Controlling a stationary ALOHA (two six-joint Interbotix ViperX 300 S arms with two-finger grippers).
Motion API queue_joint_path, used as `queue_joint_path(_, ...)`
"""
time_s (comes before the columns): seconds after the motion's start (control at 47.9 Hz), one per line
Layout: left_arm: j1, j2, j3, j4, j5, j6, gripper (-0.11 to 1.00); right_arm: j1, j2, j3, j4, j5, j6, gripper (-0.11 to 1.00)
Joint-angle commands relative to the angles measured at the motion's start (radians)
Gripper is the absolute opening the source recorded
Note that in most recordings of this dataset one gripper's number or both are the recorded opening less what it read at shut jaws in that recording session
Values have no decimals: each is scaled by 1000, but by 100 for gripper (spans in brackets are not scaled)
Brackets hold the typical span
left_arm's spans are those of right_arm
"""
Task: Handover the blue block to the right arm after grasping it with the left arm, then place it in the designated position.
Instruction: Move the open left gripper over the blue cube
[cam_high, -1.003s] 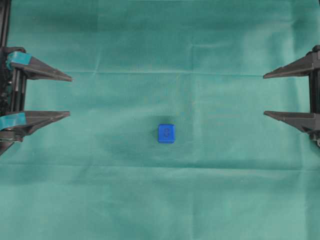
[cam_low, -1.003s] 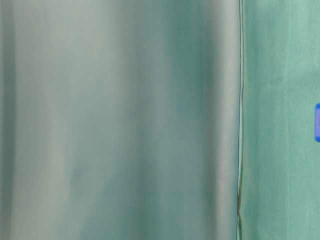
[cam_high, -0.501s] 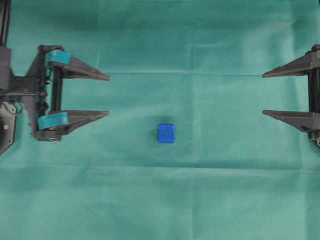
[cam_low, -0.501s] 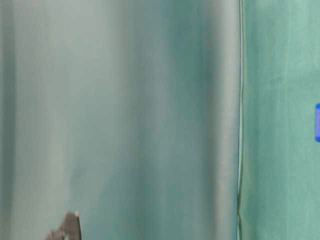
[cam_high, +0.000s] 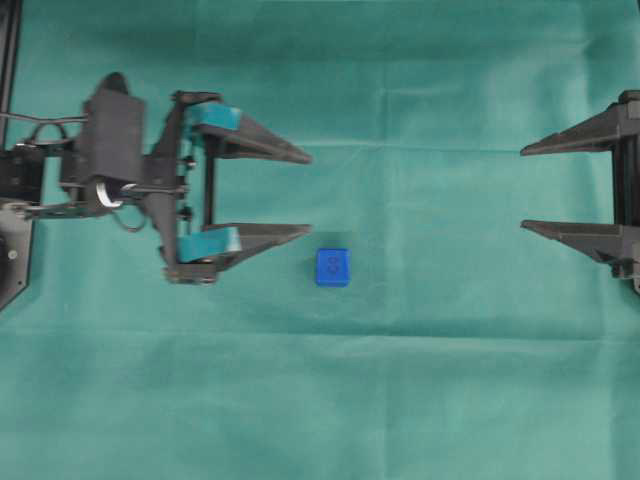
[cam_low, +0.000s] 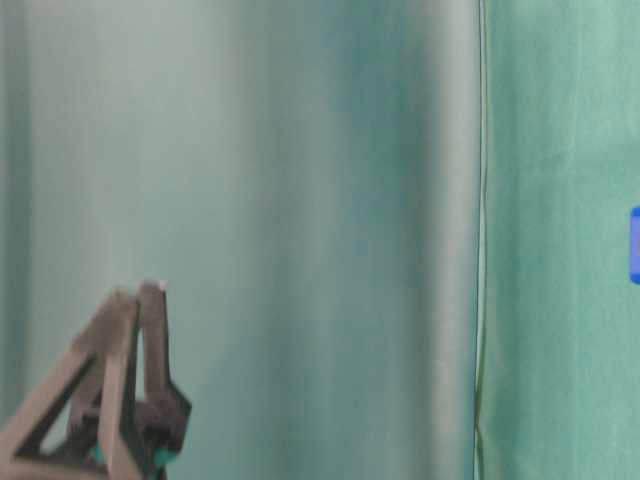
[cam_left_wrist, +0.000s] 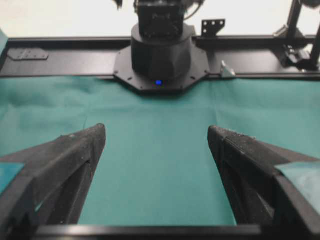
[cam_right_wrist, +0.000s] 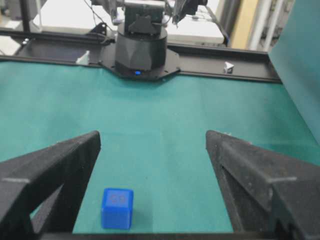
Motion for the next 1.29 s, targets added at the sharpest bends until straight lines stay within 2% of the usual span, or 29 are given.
queue_joint_path(0.0,0,20,-57,2,6,3,99,-2,5,-28,-2,-11,-2,93)
queue_joint_path(0.209,0,61,-107,2,60,3,99,-3,6,-28,-2,-11,-2,93)
queue_joint_path(0.522,0,66,-127,2,132,-8,99,-3,8,-29,-2,-8,-2,93)
queue_joint_path(0.773,-5,91,-216,2,387,-8,99,-3,6,-29,-2,-8,-2,93)
queue_joint_path(1.128,-5,179,-405,2,819,-11,99,-3,6,-29,-2,-5,0,93)
queue_joint_path(1.274,-5,215,-474,2,950,-15,99,-2,6,-29,-2,-5,0,93)
